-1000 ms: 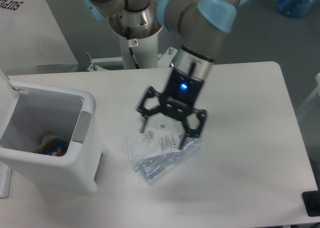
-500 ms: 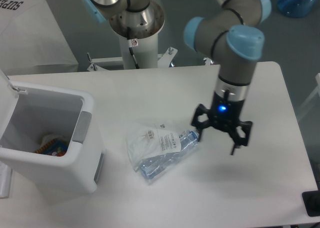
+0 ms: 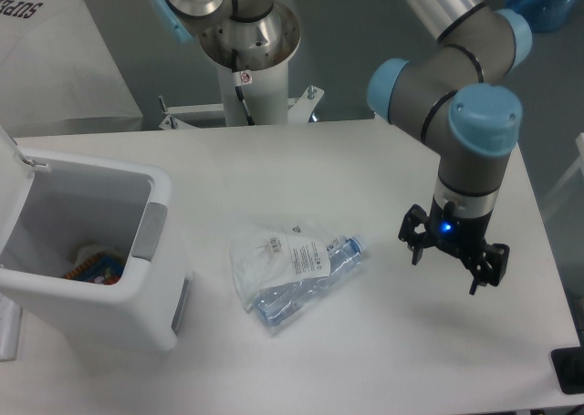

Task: Open the trash can

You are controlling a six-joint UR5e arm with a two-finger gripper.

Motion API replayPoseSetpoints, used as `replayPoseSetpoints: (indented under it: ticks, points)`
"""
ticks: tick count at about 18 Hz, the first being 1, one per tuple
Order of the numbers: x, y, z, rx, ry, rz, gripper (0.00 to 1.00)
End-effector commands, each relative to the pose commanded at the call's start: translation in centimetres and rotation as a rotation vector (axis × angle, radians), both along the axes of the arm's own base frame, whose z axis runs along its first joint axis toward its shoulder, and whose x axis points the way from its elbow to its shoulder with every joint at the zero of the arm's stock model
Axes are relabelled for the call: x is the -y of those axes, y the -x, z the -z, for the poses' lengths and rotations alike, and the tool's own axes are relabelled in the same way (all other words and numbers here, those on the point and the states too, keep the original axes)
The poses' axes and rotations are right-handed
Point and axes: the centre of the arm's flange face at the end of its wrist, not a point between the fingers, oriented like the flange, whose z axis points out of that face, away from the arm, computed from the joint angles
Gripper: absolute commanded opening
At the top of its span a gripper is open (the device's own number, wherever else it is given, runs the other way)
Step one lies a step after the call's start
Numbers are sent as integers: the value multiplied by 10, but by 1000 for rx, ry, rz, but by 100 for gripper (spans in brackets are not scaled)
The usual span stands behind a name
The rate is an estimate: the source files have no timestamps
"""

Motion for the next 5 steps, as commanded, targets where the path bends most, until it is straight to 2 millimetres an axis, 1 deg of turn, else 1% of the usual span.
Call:
replayPoseSetpoints:
  ticks: [5]
  points:
    - [3,-3,4,-5,22,47,100]
